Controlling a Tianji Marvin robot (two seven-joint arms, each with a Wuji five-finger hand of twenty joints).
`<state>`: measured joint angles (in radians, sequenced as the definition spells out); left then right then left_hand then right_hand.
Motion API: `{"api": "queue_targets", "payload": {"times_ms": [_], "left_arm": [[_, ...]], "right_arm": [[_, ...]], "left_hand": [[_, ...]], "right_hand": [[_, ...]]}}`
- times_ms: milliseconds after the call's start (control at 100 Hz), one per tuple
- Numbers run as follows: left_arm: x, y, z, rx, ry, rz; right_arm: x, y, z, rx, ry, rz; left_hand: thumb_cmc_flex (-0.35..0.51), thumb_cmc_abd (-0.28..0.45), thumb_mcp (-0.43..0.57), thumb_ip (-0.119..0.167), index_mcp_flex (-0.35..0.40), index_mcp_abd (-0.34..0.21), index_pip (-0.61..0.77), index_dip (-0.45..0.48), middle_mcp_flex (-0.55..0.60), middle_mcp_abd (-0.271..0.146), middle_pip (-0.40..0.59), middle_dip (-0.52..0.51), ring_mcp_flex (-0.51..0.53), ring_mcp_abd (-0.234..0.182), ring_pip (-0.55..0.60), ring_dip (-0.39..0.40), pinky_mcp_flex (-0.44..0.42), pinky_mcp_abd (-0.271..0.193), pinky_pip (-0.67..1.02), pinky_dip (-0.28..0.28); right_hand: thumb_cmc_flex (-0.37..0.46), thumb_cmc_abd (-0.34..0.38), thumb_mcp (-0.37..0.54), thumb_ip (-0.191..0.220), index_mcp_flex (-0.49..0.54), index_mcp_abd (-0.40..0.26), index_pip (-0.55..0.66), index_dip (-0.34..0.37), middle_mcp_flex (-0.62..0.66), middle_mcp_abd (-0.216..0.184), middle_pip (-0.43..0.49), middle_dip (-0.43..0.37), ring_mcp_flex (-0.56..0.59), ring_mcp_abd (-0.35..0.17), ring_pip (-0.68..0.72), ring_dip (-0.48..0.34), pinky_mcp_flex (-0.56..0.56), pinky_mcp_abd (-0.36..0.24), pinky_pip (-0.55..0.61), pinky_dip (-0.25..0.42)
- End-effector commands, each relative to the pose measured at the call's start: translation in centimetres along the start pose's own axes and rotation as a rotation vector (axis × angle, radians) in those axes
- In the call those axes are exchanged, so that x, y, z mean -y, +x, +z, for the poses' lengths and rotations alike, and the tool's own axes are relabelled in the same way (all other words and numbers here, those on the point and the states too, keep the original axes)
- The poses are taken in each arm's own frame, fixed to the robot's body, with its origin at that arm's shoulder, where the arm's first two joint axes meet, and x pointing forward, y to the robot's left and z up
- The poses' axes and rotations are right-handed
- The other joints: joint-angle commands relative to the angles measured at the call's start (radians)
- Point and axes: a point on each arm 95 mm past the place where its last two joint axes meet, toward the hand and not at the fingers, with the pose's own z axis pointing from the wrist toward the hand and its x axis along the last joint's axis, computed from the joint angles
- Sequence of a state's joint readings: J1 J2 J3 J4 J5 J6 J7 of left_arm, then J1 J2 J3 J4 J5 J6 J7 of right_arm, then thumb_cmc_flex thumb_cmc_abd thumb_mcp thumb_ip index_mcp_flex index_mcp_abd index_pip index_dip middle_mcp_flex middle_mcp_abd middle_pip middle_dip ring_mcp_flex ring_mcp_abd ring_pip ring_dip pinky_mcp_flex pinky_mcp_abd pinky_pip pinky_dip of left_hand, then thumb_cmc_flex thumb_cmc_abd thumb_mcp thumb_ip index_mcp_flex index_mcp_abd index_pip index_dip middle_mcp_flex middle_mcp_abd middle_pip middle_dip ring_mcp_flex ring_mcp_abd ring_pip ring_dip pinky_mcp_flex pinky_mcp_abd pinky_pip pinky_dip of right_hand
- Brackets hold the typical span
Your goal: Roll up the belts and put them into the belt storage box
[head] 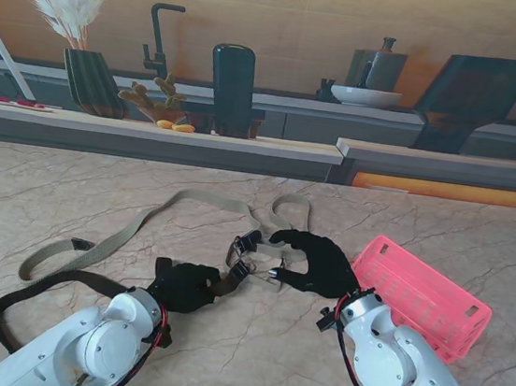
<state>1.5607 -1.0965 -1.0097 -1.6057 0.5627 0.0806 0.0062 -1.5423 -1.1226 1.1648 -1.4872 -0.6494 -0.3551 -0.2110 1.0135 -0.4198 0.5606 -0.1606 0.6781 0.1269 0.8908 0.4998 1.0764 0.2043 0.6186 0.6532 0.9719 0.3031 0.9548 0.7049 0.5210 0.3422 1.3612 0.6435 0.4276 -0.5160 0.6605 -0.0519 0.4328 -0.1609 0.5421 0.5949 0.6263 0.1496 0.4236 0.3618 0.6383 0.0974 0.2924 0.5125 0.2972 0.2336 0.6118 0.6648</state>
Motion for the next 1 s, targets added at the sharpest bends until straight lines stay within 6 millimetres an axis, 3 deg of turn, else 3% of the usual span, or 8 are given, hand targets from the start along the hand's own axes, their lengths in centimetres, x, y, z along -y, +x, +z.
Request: {"api": "queue_targets", "payload": {"times_ms": [0, 190, 420, 630, 990], "left_arm": [[-0.4, 0.7, 0.0, 0.0, 0.033, -0.068], [-0.1, 0.8, 0.2, 0.02, 0.104, -0.203], [0.4, 1.3, 0.3, -0.016, 0.155, -0.195], [1.1, 2.4, 0.0, -0.074, 0.2, -0.205], [1.9, 3.4, -0.3, -0.135, 0.258, -0.198]], "right_arm": [[0.2, 0.3, 0.1, -0.004, -0.002, 0.006], [0.4, 0.6, 0.4, -0.005, -0.024, 0.024], [1.1, 1.6, 1.6, 0.011, -0.043, 0.046], [1.2, 2.2, 2.5, 0.012, -0.005, -0.017], [1.0, 3.6, 3.9, -0.058, 0.06, -0.05]], "left_hand": [[0.043, 0.045, 0.03, -0.031, 0.009, -0.035, 0.072, 0.03, 0.014, 0.007, 0.052, -0.004, 0.017, -0.015, 0.023, 0.028, -0.014, 0.003, 0.049, 0.019], [0.045, 0.046, 0.018, -0.022, 0.002, -0.031, 0.069, 0.025, 0.0, 0.008, 0.053, 0.002, -0.006, -0.016, 0.012, 0.036, -0.039, -0.002, 0.044, 0.02], [0.035, 0.038, 0.016, -0.012, 0.007, -0.03, 0.07, 0.005, 0.006, 0.001, 0.044, -0.012, -0.006, -0.017, -0.004, 0.029, -0.04, -0.011, 0.037, 0.018], [0.03, 0.028, 0.018, -0.009, 0.012, -0.032, 0.073, -0.009, 0.01, -0.002, 0.037, -0.024, -0.009, -0.019, -0.015, 0.021, -0.042, -0.014, 0.032, 0.016], [0.028, 0.027, 0.018, -0.009, 0.013, -0.031, 0.073, -0.021, 0.011, -0.004, 0.035, -0.032, -0.01, -0.017, -0.02, 0.014, -0.042, -0.015, 0.031, 0.015]], "right_hand": [[-0.017, 0.027, -0.018, 0.005, 0.006, -0.013, -0.007, -0.004, 0.024, -0.019, 0.003, 0.009, 0.015, -0.017, 0.017, 0.014, 0.001, -0.013, 0.023, 0.018], [0.007, 0.026, -0.019, 0.008, 0.045, -0.01, 0.011, 0.002, 0.05, -0.02, 0.018, 0.014, 0.033, -0.013, 0.029, 0.018, 0.014, -0.008, 0.029, 0.019], [-0.017, 0.01, -0.002, 0.0, 0.122, 0.062, 0.02, -0.003, 0.115, -0.004, 0.077, 0.029, 0.076, 0.014, 0.096, 0.047, 0.058, 0.007, 0.081, 0.03], [-0.064, 0.04, -0.053, -0.001, 0.217, 0.11, 0.007, -0.008, 0.179, 0.022, 0.118, 0.032, 0.097, 0.047, 0.195, 0.09, 0.072, 0.012, 0.151, 0.031], [-0.064, 0.066, -0.097, 0.001, 0.24, 0.125, -0.018, -0.004, 0.187, 0.033, 0.121, 0.036, 0.084, 0.055, 0.224, 0.103, 0.056, 0.006, 0.168, 0.022]]}}
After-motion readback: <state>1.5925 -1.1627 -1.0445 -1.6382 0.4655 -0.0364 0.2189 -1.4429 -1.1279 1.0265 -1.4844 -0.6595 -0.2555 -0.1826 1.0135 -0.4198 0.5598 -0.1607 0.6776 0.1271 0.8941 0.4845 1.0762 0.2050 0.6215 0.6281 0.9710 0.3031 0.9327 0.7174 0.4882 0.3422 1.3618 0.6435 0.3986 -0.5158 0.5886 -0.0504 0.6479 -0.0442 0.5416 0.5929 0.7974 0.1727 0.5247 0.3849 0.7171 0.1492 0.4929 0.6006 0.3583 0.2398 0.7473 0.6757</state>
